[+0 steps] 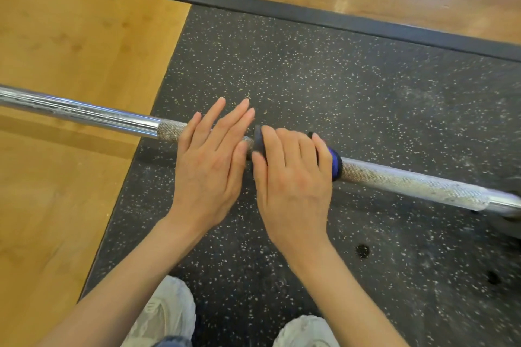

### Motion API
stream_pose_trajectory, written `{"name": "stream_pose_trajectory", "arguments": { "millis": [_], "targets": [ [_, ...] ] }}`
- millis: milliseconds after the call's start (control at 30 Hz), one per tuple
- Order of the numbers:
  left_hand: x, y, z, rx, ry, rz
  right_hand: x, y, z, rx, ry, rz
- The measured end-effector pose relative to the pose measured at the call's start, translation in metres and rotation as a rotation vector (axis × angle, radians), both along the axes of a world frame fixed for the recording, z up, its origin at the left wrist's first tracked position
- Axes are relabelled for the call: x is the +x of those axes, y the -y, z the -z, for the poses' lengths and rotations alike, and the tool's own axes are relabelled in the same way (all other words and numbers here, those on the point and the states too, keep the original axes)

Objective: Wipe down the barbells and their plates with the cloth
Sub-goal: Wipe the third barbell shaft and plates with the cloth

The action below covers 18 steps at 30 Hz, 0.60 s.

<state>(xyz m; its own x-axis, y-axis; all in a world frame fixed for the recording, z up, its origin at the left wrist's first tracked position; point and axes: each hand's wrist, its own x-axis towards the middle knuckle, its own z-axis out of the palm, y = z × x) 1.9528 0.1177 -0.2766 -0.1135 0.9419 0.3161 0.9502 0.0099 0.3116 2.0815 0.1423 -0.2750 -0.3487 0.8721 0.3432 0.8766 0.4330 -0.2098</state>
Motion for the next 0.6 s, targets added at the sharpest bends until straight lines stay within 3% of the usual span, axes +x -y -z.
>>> {"name": "stream_pose_trajectory", "arguments": {
  "millis": [267,467,600],
  "targets": [
    [-0.007,0.008,-0.007,-0.102,-0.043,0.072,-0.010,-0.028,-0.014,0.007,0.030,0.070],
    [-0.032,0.019,-0.010,-0.157,-0.060,0.050,0.056,0.025,0.006,0.006,-0.035,0.008],
    [-0.028,0.020,-0.007,-0.125,-0.032,0.023,0.020,0.026,0.003,-0.016,-0.049,-0.010]
  ]
}}
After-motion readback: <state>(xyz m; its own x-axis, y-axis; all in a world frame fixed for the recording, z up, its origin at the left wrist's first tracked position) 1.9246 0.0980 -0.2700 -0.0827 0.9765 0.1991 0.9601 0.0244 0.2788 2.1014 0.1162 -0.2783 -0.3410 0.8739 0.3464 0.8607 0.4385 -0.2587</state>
